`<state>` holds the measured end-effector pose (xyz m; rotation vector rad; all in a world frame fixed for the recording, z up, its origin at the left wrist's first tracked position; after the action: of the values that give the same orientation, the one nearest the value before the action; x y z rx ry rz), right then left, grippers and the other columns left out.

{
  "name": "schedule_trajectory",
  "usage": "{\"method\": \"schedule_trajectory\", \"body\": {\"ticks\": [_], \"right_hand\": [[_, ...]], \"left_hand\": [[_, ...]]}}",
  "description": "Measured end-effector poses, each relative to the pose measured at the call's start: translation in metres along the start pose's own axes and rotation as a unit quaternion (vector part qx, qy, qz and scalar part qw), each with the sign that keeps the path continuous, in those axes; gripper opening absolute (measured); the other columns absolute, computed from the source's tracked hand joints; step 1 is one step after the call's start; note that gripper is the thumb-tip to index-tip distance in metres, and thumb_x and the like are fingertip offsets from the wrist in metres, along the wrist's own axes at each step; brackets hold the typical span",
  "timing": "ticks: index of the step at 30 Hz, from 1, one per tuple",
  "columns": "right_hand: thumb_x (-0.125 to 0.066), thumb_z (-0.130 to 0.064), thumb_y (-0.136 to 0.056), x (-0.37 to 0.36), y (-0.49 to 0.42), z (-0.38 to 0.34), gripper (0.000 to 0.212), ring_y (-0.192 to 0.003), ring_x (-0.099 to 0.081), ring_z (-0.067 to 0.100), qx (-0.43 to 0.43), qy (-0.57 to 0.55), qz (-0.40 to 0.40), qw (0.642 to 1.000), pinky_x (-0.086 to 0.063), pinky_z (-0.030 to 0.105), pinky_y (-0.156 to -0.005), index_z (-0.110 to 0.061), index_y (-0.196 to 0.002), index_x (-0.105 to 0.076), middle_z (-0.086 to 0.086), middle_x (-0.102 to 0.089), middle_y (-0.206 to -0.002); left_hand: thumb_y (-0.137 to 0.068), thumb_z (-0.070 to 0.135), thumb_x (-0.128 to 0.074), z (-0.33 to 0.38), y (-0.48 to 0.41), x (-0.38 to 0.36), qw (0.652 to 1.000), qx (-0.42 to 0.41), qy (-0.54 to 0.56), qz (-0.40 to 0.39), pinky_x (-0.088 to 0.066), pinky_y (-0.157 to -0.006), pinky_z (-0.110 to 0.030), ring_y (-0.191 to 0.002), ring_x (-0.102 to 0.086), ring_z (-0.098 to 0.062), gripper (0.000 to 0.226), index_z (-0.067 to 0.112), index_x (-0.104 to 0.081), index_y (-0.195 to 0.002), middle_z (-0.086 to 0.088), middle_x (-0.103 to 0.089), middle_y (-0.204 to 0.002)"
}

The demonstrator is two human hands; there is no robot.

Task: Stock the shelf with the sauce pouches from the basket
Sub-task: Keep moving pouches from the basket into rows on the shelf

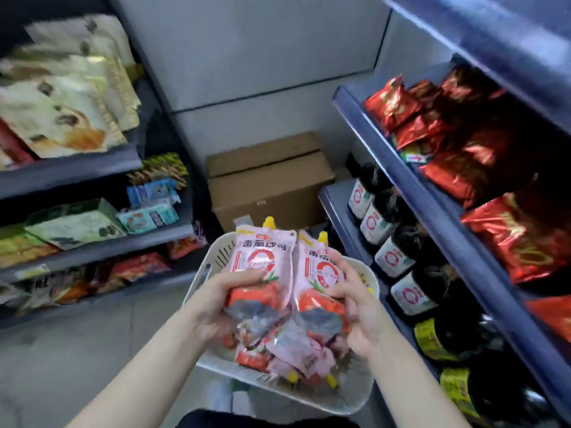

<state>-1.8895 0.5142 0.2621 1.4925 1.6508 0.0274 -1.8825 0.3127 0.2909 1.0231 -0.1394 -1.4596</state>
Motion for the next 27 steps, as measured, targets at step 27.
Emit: {"method": "schedule_trajectory", "body": {"ticks": [27], "right_hand": [[-0.065,0.013,-0.074,-0.125,0.338,-0.072,0.054,-0.090,-0.071,0.030,0.391,0.003,0.295,0.872,-0.059,0.035,-0.065,-0.022,-0.115,-0.068,0.014,-0.071,-0.110]], "left_hand": [[-0.084,0.011,-0.056,0.093,0.204,-0.185,0.936,0.100,-0.109,-0.319,-0.054,-0.086,-0.047,-0.097,-0.066,-0.035,0.032,-0.006,-0.064,-0.110,-0.023,-0.068,-0.114]]}}
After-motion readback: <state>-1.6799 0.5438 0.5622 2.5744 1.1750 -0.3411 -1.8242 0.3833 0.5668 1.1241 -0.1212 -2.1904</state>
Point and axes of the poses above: each hand's wrist, its own y-axis away from the middle knuckle, its own x-axis out of the back of the hand, z = x × y, the point moved 2 cm from there along -y, towards the middle knuckle
